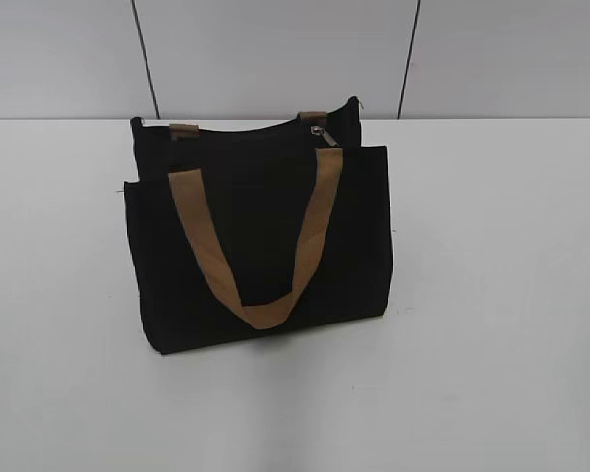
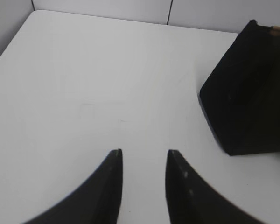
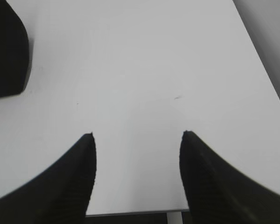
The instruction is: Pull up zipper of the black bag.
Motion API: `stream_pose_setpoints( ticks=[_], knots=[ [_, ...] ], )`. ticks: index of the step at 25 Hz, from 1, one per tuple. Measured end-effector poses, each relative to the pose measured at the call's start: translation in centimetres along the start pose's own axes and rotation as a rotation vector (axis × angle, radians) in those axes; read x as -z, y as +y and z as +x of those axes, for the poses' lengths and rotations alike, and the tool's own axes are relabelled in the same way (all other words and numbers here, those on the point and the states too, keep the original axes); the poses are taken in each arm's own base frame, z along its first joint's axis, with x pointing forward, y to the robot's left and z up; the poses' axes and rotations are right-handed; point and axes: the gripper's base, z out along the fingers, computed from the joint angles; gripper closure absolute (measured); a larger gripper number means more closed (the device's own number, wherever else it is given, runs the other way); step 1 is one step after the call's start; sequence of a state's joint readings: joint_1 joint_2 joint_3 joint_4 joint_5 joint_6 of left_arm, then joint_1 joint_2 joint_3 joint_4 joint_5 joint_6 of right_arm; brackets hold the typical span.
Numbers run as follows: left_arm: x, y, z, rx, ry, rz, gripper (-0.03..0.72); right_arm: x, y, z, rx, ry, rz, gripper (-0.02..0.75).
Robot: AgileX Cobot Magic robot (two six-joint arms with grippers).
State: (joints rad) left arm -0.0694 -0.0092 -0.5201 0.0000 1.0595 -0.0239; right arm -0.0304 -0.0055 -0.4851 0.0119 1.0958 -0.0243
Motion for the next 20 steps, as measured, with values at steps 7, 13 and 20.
stream_pose_setpoints(
  ticks=[7,13,20],
  knots=[
    [0.0,-0.03,0.01,0.015,0.0,-0.031,0.447,0.0,0.06,0.0,-0.033,0.0,0.054,0.293],
    [0.0,-0.03,0.01,0.015,0.0,-0.031,0.447,0.0,0.07,0.0,-0.035,-0.001,0.055,0.293],
    [0.0,-0.03,0.01,0.015,0.0,-0.031,0.448,0.0,0.07,0.01,-0.035,0.0,0.055,0.293]
  ],
)
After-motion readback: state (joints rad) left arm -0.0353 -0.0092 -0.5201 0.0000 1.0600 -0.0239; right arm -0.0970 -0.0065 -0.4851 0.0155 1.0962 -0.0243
